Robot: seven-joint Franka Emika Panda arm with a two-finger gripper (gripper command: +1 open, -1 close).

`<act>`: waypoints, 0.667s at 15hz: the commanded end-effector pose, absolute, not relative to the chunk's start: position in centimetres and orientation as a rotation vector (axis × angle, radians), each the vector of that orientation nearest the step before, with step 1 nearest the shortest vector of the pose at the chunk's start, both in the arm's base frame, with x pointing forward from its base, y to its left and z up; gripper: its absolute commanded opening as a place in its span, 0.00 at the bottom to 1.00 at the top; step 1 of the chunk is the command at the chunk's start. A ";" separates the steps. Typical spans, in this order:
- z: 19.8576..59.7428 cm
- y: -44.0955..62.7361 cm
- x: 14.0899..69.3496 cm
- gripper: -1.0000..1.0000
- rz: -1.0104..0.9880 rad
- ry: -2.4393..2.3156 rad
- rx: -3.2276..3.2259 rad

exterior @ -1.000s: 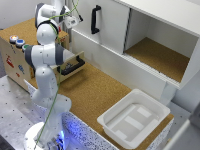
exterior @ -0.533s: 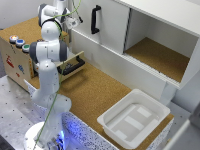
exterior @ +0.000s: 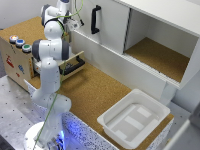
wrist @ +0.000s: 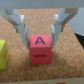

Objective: Put the pink block on top of the drawer

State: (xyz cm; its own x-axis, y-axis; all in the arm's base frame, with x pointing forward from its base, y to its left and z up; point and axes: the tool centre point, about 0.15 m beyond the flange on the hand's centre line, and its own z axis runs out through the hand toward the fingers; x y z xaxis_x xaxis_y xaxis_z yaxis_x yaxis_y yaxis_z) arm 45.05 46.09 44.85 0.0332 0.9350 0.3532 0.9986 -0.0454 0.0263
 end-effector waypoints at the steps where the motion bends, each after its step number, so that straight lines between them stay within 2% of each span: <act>1: 52.7 43.1 41.7 1.00 -0.456 -1.962 -2.118; 4: 54.3 40.3 40.3 1.00 -0.507 -1.964 -2.240; 8: 53.3 36.3 38.7 1.00 -0.526 -1.899 -2.488; 10: 52.2 33.9 37.7 1.00 -0.473 -1.819 -2.618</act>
State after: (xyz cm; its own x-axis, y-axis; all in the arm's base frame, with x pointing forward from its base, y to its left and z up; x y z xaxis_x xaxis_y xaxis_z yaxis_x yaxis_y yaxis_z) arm 41.36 38.55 54.06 0.1913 0.9541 0.2305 0.9716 -0.2174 0.0938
